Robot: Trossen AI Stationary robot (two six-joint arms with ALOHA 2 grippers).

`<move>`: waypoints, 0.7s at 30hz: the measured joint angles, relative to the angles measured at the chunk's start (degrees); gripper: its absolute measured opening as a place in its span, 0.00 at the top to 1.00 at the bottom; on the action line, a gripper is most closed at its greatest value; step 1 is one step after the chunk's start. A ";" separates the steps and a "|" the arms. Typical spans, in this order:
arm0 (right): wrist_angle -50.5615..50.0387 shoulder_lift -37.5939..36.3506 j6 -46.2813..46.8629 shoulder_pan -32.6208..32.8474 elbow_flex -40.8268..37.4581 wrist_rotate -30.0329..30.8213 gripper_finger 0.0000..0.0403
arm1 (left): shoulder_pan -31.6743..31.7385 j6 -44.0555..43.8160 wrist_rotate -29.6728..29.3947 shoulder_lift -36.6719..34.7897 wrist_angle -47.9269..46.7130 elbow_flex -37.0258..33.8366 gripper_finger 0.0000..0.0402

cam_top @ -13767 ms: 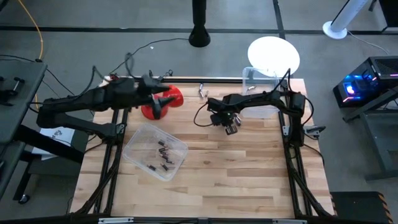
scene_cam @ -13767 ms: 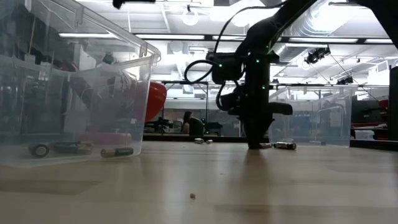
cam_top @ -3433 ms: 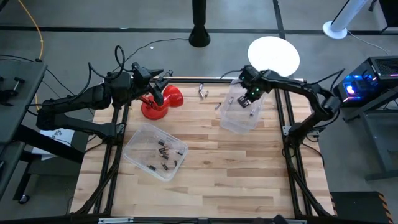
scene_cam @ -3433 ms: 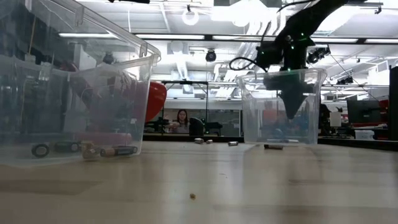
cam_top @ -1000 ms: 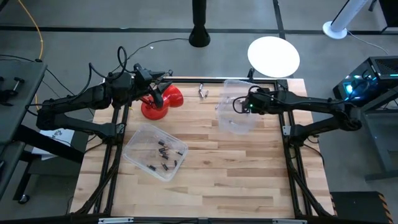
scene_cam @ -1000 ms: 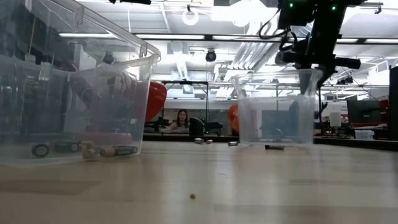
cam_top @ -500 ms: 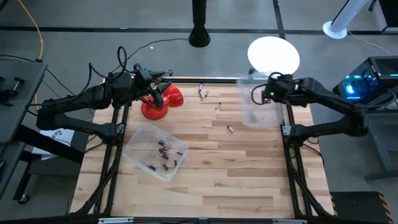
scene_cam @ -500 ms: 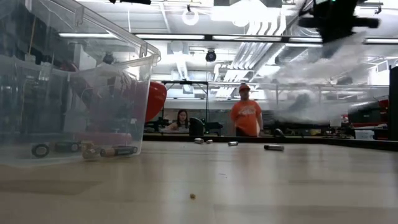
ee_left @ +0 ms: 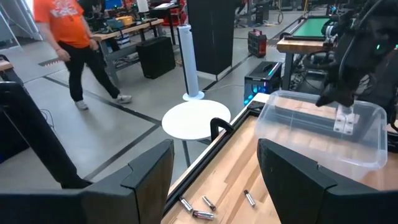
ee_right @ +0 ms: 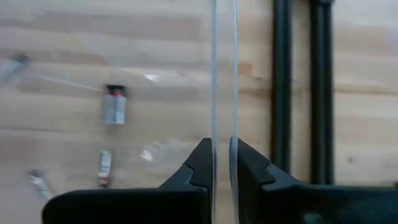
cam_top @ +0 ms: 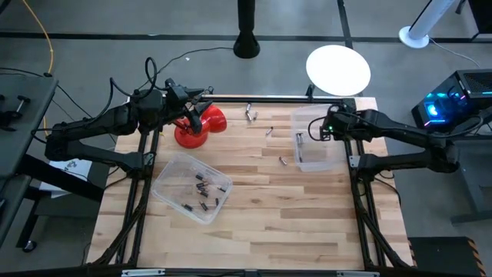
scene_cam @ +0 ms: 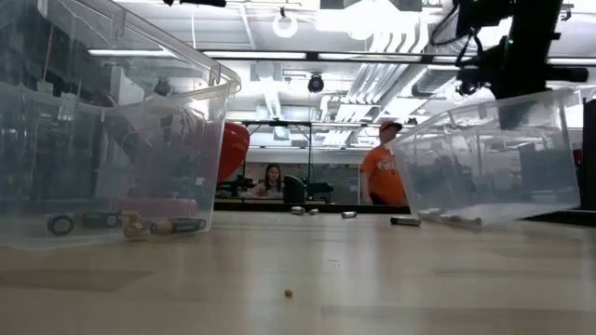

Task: Sort batteries
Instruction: Adjust the top transparent bin, then put the silver battery into the top transparent bin

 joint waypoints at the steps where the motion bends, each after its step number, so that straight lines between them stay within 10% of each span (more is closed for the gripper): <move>1: -0.49 -0.22 0.28 0.00 -0.94 -0.22 0.96 | 0.00 -0.01 0.00 0.00 -0.02 -0.01 0.44; 13: -4.61 -1.39 -5.81 0.01 4.18 -1.22 0.50 | 0.00 0.16 0.00 0.00 0.00 0.00 0.44; 21: 3.09 -1.51 -16.97 -0.02 20.61 3.42 0.45 | 0.07 1.63 0.00 0.00 0.00 0.00 0.44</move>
